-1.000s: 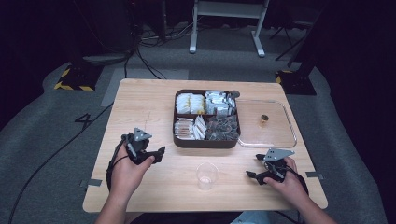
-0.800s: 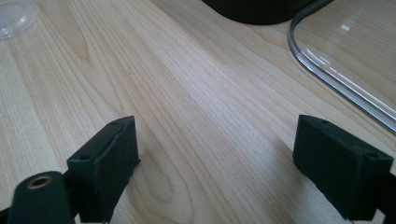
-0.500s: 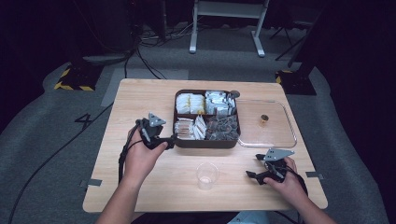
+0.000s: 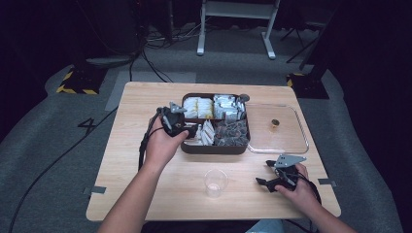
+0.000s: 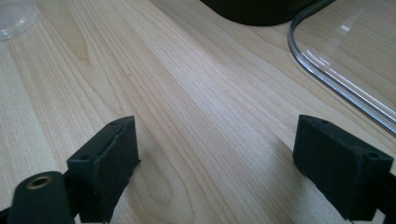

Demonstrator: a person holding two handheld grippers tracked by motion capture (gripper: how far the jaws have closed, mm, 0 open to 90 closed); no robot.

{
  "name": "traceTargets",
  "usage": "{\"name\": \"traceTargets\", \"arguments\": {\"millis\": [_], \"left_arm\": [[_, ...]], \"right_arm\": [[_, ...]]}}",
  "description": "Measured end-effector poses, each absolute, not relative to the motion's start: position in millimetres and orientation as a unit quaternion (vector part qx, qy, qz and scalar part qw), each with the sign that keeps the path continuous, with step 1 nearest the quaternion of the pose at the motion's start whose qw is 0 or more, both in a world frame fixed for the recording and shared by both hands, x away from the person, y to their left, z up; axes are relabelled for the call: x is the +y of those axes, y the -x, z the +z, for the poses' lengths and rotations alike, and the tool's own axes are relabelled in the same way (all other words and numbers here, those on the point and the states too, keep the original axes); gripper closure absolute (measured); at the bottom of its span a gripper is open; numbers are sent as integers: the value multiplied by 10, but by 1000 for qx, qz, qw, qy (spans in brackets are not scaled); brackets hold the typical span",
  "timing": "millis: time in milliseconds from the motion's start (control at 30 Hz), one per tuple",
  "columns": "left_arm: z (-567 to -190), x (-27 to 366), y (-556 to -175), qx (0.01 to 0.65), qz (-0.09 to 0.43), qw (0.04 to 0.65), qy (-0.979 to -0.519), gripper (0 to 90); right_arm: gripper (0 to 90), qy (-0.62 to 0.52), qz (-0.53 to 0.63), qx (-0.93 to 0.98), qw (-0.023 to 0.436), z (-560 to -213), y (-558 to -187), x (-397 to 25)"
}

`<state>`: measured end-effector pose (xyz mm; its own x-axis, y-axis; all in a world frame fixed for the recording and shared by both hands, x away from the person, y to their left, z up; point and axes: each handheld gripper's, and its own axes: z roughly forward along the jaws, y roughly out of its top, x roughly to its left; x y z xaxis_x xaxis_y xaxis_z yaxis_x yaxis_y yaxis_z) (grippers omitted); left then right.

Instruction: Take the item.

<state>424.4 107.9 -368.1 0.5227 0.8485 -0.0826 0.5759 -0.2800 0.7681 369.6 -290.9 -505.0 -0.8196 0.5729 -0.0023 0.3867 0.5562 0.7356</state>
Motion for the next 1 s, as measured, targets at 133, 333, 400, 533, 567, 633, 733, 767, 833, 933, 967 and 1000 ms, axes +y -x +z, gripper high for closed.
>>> {"name": "traceTargets", "arguments": {"millis": [133,333,400,533,567,633,733,767,833,933,967,1000], "left_arm": [[-3668,992,-4380,463,176,388,-777,323],[-3641,851,-4552,465,183,385,-775,324],[-3646,804,-4607,465,187,383,-776,324],[-3669,676,-4733,467,188,386,-773,333],[-3676,652,-4757,468,188,388,-771,335],[-3696,601,-4831,466,188,389,-772,336],[-3721,559,-4927,468,186,385,-774,345],[-3731,550,-4952,469,184,385,-773,345],[-3763,534,-5017,472,179,383,-773,346],[-3825,517,-5107,480,175,378,-772,352],[-3841,514,-5127,480,175,375,-773,355],[-3861,506,-5152,481,173,374,-774,357]], "right_arm": [[142,-275,383,874,121,-5049,-3696,-2909],[142,-272,383,875,119,-5048,-3703,-2912],[142,-270,383,875,119,-5048,-3705,-2913],[141,-269,383,876,118,-5048,-3708,-2913],[142,-269,383,876,118,-5048,-3708,-2914],[141,-269,383,876,118,-5048,-3708,-2913],[141,-269,383,876,118,-5048,-3708,-2913],[141,-269,383,876,118,-5048,-3708,-2913],[141,-268,383,876,118,-5048,-3709,-2912],[141,-268,383,876,118,-5048,-3709,-2911],[141,-268,383,876,118,-5048,-3709,-2911],[141,-268,383,876,118,-5048,-3709,-2911]]}}
